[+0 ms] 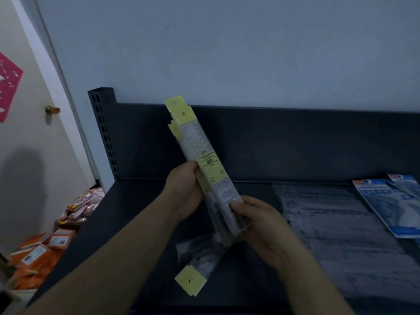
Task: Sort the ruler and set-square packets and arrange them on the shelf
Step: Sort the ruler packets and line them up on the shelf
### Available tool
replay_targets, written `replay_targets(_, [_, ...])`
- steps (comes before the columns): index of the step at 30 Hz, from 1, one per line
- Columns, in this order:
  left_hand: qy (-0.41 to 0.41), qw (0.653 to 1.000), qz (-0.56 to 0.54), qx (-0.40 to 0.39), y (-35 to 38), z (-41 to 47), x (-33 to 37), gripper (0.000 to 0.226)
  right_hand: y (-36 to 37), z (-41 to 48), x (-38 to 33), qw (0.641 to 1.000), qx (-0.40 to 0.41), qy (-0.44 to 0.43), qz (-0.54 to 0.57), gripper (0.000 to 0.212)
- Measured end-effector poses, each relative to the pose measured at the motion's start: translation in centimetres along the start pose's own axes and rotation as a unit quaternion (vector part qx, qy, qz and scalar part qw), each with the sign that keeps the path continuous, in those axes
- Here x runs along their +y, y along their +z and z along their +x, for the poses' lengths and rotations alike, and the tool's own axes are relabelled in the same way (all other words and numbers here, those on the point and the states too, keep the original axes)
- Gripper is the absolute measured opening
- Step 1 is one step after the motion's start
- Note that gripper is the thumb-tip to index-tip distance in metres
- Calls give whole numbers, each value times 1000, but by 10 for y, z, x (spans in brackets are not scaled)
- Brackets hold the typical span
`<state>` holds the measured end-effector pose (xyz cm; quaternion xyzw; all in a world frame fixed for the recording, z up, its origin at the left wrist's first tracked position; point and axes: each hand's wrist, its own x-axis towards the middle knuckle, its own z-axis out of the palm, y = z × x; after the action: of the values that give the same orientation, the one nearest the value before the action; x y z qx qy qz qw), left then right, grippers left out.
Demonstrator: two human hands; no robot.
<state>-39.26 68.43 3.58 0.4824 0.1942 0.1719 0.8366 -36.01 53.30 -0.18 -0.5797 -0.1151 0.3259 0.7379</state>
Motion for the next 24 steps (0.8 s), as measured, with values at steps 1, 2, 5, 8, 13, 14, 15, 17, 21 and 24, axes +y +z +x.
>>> replay_targets(1, [-3, 999, -33, -17, 0, 1, -3, 26, -2, 0, -1, 1000, -1, -8, -18, 12])
replay_targets(2, [-8, 997, -62, -34, 0, 1, -6, 26, -4, -1, -1, 999, -3, -16, -32, 12])
replay_targets(5, [-16, 990, -121, -74, -3, 4, -11, 34, -10, -3, -2, 998, -34, -32, -39, 24])
replay_targets(8, [-9, 986, -135, -99, -7, 3, -12, 43, -11, -5, -4, 998, -63, -23, -18, 32])
replay_targets(13, [47, 933, 339, -113, -16, 7, -37, 60, -32, 0, -11, 997, 7, -68, 37, 33])
replay_targets(14, [46, 848, 506, -148, -22, 1, -47, 71, -37, 0, -13, 996, 17, -74, 51, 33])
replay_targets(15, [59, 749, 638, -170, -29, -4, -60, 74, -42, 1, -16, 995, 23, -76, 60, 33])
replay_targets(17, [120, 625, 752, -172, -34, -18, -75, 60, -48, 1, -21, 995, 25, -75, 61, 35])
replay_targets(21, [157, 613, 768, -98, -40, -17, -66, 29, -46, 3, -21, 997, 24, -72, 22, 39])
replay_targets(24, [120, 636, 762, -16, -66, -2, -50, 24, -41, 6, -19, 997, 32, -73, -7, 39])
